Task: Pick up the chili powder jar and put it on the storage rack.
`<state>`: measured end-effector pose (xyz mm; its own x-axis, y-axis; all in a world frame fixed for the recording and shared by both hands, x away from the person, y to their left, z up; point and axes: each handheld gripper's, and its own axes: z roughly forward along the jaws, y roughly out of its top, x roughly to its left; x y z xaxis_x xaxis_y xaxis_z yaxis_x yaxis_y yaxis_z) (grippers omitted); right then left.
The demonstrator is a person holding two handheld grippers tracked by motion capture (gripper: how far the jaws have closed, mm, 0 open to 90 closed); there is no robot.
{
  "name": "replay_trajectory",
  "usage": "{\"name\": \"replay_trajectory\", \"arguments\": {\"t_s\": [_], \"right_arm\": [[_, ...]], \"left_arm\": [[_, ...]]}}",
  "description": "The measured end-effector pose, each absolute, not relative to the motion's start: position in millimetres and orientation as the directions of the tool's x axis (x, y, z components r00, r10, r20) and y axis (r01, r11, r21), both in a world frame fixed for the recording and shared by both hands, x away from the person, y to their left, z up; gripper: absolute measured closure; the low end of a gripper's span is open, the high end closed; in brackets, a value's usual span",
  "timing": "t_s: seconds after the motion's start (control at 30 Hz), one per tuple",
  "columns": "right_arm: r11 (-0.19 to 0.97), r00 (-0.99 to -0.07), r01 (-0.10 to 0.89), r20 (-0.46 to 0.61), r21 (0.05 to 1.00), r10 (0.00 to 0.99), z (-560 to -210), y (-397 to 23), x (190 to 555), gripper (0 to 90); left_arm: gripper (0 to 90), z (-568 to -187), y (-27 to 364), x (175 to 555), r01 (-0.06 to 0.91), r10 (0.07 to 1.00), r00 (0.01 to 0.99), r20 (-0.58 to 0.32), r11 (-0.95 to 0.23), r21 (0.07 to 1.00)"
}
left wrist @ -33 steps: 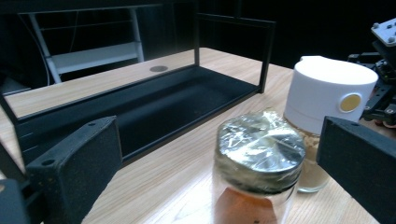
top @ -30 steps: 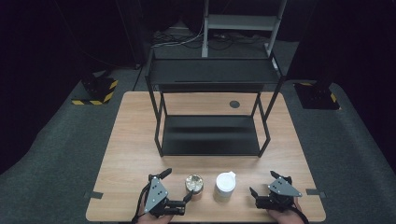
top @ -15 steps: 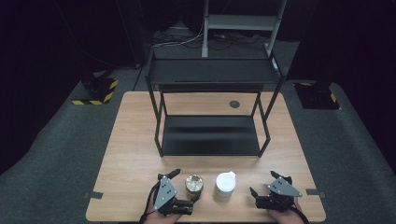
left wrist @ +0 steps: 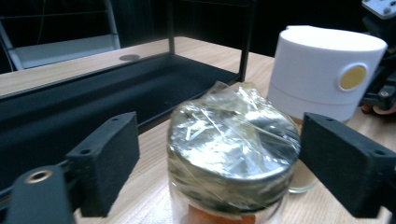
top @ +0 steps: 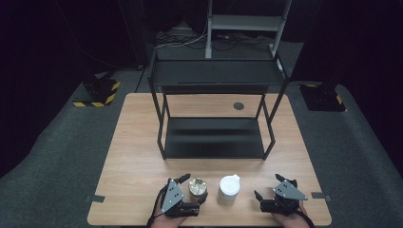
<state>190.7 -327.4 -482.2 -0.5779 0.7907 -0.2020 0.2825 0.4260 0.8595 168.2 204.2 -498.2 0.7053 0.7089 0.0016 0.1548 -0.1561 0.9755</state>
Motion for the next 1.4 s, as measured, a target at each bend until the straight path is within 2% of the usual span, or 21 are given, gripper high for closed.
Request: {"name": "replay_trajectory", "arguments": {"t_s": [0.17,0.63,1.4], "right_arm": [[0.425,-0.578,0.284,-0.200,0.859,0.791,-482,-327,191,0.0],[0.420,-0.576,0.287,-0.195,0.861,0.794,-482,-328,191,0.0],[0.422,-0.579,0.286,-0.196,0.860,0.792,-482,-328,192,0.0]], "left_arm": [[21.9,-502,205,169,0.164,0.703,0.711,-0.022,-0.135,0.977],[32.5,-503,204,170,0.172,0.704,0.710,-0.025,-0.139,0.975],[34.0,-498,213,168,0.160,0.725,0.689,-0.028,-0.115,0.980]]}}
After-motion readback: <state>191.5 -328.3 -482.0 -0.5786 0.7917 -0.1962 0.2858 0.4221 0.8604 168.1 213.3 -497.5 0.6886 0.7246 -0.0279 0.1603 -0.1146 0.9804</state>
